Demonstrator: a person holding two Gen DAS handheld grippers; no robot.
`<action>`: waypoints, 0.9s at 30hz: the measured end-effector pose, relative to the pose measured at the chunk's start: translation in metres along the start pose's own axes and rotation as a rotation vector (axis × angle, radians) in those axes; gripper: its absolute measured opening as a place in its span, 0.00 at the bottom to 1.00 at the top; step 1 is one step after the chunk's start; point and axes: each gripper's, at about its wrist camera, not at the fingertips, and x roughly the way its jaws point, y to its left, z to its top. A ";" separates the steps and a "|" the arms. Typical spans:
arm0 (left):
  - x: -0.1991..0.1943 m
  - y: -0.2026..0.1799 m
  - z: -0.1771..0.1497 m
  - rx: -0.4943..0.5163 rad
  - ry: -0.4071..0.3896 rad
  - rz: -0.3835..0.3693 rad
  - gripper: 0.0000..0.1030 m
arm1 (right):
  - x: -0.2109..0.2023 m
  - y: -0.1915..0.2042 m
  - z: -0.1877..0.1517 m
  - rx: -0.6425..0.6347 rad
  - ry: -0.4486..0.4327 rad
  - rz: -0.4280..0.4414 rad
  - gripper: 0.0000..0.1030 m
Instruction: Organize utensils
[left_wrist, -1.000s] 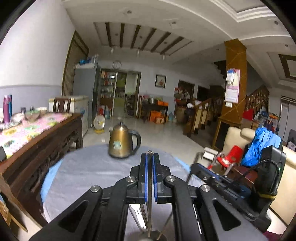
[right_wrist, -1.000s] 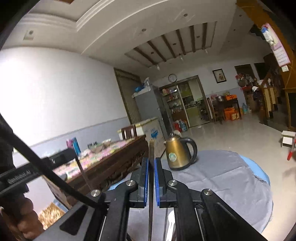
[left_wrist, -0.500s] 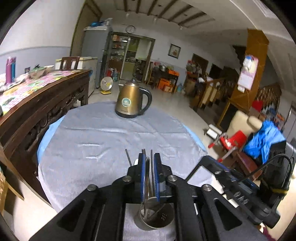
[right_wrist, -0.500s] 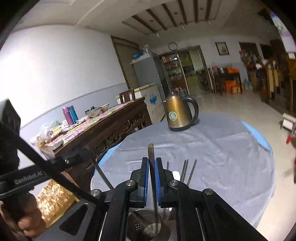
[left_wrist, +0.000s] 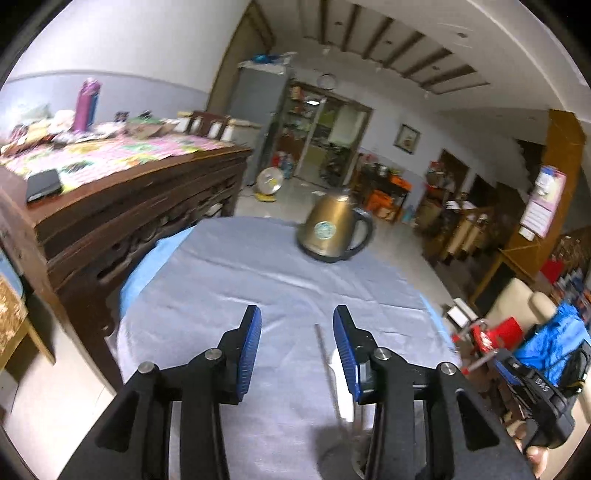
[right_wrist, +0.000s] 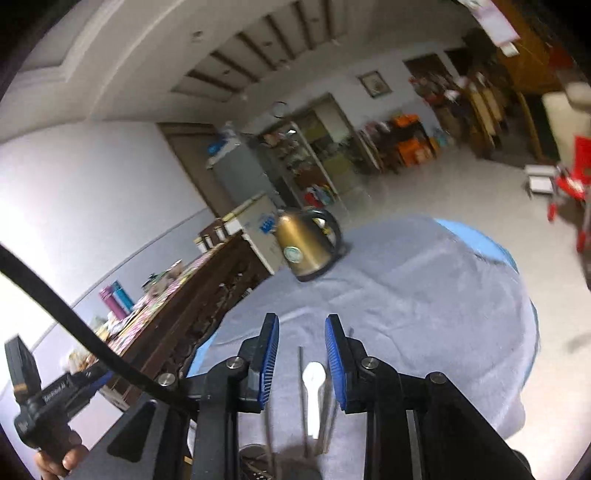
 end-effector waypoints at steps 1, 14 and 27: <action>0.008 0.007 -0.001 -0.011 0.017 0.016 0.40 | 0.002 -0.006 0.001 0.011 0.007 -0.011 0.27; 0.124 0.036 -0.046 -0.032 0.297 0.083 0.40 | 0.087 -0.061 -0.033 0.075 0.253 -0.078 0.27; 0.241 -0.006 -0.032 0.086 0.490 -0.001 0.40 | 0.222 -0.064 -0.040 -0.009 0.499 -0.121 0.27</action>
